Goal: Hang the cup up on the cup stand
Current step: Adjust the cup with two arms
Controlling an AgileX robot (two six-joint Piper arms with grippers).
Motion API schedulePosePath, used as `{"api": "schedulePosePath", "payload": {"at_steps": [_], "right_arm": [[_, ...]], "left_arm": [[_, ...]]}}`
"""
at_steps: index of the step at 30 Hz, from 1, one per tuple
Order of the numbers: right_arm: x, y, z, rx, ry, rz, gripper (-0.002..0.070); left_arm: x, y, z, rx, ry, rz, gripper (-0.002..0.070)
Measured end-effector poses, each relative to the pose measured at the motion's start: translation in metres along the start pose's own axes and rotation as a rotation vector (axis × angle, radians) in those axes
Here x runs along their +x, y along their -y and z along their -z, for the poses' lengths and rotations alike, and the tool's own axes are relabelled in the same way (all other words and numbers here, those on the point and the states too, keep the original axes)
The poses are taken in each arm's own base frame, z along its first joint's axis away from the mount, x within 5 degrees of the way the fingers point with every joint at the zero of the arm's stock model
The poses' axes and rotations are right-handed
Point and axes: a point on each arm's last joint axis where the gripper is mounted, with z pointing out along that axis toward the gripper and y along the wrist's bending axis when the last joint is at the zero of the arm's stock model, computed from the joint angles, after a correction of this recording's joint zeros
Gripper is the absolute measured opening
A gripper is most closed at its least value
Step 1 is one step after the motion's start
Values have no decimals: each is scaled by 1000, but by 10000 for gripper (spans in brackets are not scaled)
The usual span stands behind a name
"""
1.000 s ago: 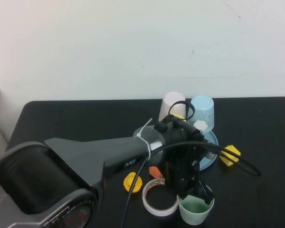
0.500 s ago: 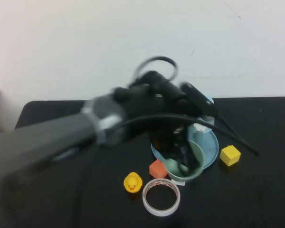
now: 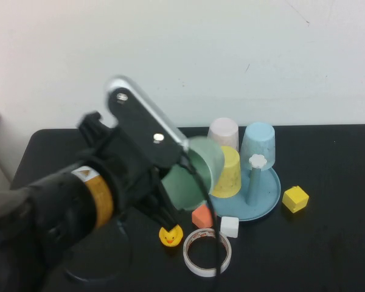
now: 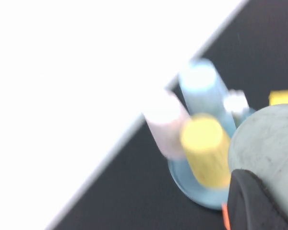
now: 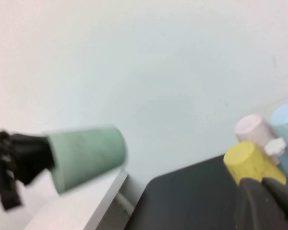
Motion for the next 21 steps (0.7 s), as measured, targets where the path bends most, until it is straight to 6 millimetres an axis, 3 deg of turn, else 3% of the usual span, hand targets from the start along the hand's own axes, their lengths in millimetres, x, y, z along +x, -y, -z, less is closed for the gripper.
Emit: {"api": "schedulePosePath", "payload": {"at_steps": [5,12,16,19,21], "right_arm": [[-2,-3,-9,-10,-82,-4,-1],[-24,-31,-31,-138,-248,-51,-1],[-34,-42,-54,-193,-378,-136,6],[-39,-45,-73,-193,-462,-227,72],[-41,-48,-89,-182,-534,-328,166]], "left_arm": [[-14,-15,25,-108,144,-62,7],[-18,-24,30,-210,165,-157,6],[-18,-25,30,-217,164,-160,7],[-18,-25,30,-222,161,-182,7],[-17,-25,30,-227,156,-219,7]]}}
